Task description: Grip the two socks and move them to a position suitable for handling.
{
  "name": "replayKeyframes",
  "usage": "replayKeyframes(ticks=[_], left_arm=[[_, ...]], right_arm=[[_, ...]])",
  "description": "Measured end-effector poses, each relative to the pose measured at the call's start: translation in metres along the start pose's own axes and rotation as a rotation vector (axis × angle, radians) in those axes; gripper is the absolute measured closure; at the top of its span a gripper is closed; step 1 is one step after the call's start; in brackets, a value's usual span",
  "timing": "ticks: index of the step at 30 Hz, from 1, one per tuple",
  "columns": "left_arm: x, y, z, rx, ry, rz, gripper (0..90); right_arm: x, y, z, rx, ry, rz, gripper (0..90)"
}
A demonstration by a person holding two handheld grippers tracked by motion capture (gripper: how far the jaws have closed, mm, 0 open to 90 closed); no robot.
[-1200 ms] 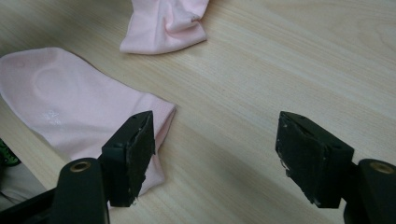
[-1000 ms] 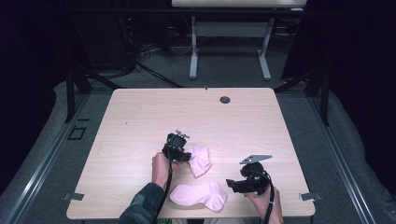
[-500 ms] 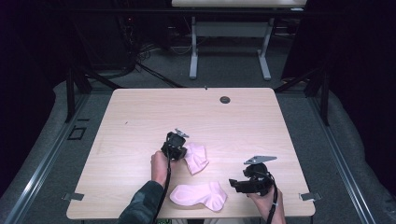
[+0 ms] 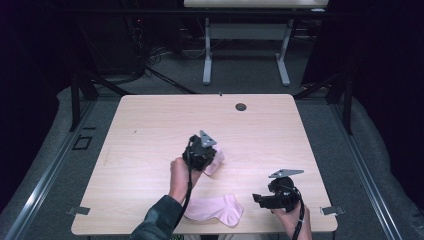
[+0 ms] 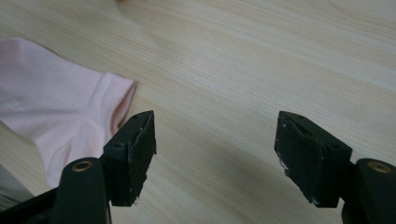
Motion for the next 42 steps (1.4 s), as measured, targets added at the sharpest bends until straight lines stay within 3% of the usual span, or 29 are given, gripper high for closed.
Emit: replayKeyframes(ticks=[1,5,6,8,9,10,11,12,14,17,18,19,20,23,24,25,26,32,42], left_arm=[[0.018,-0.012,-0.003,-0.022,-0.034,0.035,87.3],[0.048,-0.038,-0.003,-0.053,-0.063,0.125,83.3],[0.048,-0.038,-0.003,-0.053,-0.063,0.125,79.8],[0.058,-0.045,-0.001,-0.070,-0.050,0.192,76.9],[0.059,-0.046,0.001,-0.083,-0.042,0.210,71.2],[0.059,-0.047,0.003,-0.085,-0.030,0.228,56.6],[0.060,-0.046,0.005,-0.095,-0.025,0.250,56.6],[0.055,-0.041,0.007,-0.087,-0.013,0.239,46.2],[0.049,-0.033,0.009,-0.069,-0.006,0.250,43.5],[0.037,-0.028,0.011,-0.056,0.012,0.224,40.6],[0.028,-0.027,0.014,-0.059,0.032,0.204,40.5],[0.008,-0.029,0.019,-0.067,0.078,0.154,39.0],[0.008,-0.029,0.019,-0.067,0.078,0.154,38.8],[-0.021,-0.034,0.029,-0.105,0.156,0.099,37.6],[-0.029,-0.037,0.034,-0.128,0.175,0.076,37.2],[-0.034,-0.040,0.037,-0.141,0.190,0.074,37.2],[-0.037,-0.042,0.040,-0.155,0.203,0.078,37.7],[-0.039,-0.054,0.048,-0.213,0.187,0.067,45.6],[-0.033,-0.072,0.058,-0.277,0.131,0.067,62.8]], right_arm=[[0.002,0.000,0.002,-0.006,-0.001,0.002,28.0],[0.008,-0.002,0.007,-0.023,-0.010,0.012,27.6],[0.010,-0.002,0.008,-0.026,-0.013,0.013,27.5],[0.011,-0.002,0.009,-0.032,-0.011,0.010,27.5],[0.013,-0.003,0.011,-0.035,-0.016,0.013,27.4],[0.017,-0.004,0.013,-0.039,-0.026,0.012,27.1],[0.017,-0.004,0.013,-0.039,-0.026,0.012,27.1],[0.022,-0.008,0.016,-0.058,-0.028,0.014,26.0],[0.025,-0.009,0.017,-0.069,-0.031,0.017,26.1],[0.028,-0.010,0.016,-0.066,-0.033,0.021,26.1],[0.028,-0.010,0.015,-0.059,-0.040,0.020,26.1],[0.028,-0.008,0.010,-0.044,-0.039,0.018,26.4],[0.028,-0.008,0.007,-0.034,-0.036,0.017,26.5],[0.029,-0.006,-0.002,-0.019,-0.030,0.021,27.4],[0.029,-0.006,-0.013,0.002,-0.022,0.026,29.9],[0.029,-0.006,-0.013,0.002,-0.022,0.026,29.9],[0.028,-0.009,-0.026,0.018,-0.005,0.037,34.2],[0.024,-0.027,-0.058,0.018,0.037,0.035,41.3],[0.023,-0.060,-0.080,-0.050,0.044,0.055,58.0]])
Point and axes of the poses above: each handheld gripper's, and its own axes: y roughly backward along the jaws, z roughly out of its underside, x roughly to its right, the point moved 10 cm from there along -y, roughly forward along the jaws, and after that the axes turned 6 degrees about -x, right-handed, at the moved point
